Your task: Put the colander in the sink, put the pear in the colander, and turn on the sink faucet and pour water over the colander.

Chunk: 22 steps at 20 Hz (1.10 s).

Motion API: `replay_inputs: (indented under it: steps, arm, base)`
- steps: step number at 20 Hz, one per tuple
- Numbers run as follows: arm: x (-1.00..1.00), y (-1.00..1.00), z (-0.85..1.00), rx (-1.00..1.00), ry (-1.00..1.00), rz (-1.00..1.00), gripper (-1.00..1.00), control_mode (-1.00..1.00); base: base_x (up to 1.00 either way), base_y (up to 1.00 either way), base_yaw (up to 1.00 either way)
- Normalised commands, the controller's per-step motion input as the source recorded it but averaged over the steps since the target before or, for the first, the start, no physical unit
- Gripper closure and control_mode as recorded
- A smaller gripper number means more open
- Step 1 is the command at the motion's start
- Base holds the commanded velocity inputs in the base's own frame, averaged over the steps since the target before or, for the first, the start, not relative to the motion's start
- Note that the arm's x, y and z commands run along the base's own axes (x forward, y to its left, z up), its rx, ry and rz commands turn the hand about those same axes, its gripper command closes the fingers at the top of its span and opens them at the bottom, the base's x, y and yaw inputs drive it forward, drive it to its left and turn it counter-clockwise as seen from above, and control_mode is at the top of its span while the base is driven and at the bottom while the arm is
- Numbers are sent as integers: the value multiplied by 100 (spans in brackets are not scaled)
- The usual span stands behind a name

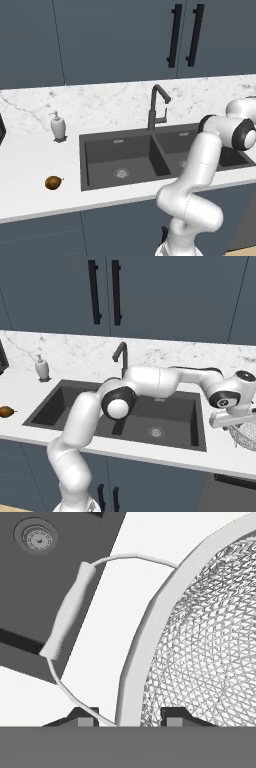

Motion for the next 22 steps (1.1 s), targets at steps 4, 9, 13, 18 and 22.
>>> replay_inputs:
  steps: [4,9,13,18,22]
  arm:
    - [-54,100,0,-4,-14,1,100,-100]
    - [-51,100,2,-16,-20,0,100,-100]
    - [-42,100,30,-18,-19,0,100,-100]
    - [-7,100,62,-11,-15,0,100,-100]
    - [0,100,72,-7,-8,0,100,-100]
  base:
    - [0,0,0]
    - [0,0,0]
    - [0,0,0]
    - [0,0,0]
    - [0,0,0]
